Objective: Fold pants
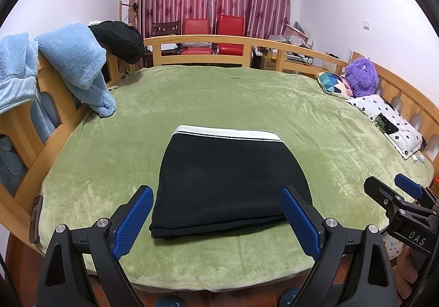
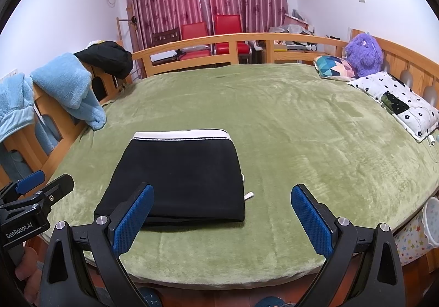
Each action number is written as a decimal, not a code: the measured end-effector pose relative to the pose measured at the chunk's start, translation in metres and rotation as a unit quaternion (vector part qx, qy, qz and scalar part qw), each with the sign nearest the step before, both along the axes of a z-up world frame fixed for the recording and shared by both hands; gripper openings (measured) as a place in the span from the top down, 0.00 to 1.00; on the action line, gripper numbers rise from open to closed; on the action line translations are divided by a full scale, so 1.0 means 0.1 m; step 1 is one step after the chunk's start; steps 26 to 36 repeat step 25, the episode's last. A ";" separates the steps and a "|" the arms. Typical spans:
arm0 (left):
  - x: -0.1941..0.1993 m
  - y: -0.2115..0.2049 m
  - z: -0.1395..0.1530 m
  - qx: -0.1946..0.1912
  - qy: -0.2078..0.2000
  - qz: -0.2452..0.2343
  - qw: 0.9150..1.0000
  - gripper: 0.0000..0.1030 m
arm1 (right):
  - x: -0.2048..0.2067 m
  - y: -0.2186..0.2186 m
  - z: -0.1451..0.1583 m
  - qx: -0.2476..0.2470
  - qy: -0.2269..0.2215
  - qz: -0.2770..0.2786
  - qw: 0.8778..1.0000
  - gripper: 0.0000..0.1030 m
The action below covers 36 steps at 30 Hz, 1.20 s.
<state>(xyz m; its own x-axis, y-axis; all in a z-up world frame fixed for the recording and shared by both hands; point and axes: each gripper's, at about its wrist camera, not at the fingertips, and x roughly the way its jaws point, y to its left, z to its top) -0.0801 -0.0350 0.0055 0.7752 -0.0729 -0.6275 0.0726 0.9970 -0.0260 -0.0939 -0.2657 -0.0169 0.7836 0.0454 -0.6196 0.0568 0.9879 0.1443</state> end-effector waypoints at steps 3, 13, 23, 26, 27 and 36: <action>-0.01 0.01 -0.01 0.000 0.000 -0.001 1.000 0.09 | 0.00 0.00 0.00 0.000 0.000 0.000 1.000 0.04; -0.03 -0.04 0.00 -0.002 -0.001 -0.001 1.000 0.09 | 0.00 0.00 -0.01 0.000 0.000 -0.001 1.000 0.04; -0.06 -0.15 -0.01 -0.005 -0.003 -0.001 1.000 0.09 | 0.00 -0.03 -0.03 0.002 0.000 -0.002 1.000 0.04; -0.06 -0.17 -0.01 -0.006 -0.003 -0.004 1.000 0.09 | 0.01 -0.03 -0.03 0.001 0.000 -0.002 1.000 0.04; -0.06 -0.17 -0.01 -0.006 -0.003 -0.004 1.000 0.09 | 0.01 -0.03 -0.03 0.001 0.000 -0.002 1.000 0.04; -0.06 -0.17 -0.01 -0.006 -0.003 -0.004 1.000 0.09 | 0.01 -0.03 -0.03 0.001 0.000 -0.002 1.000 0.04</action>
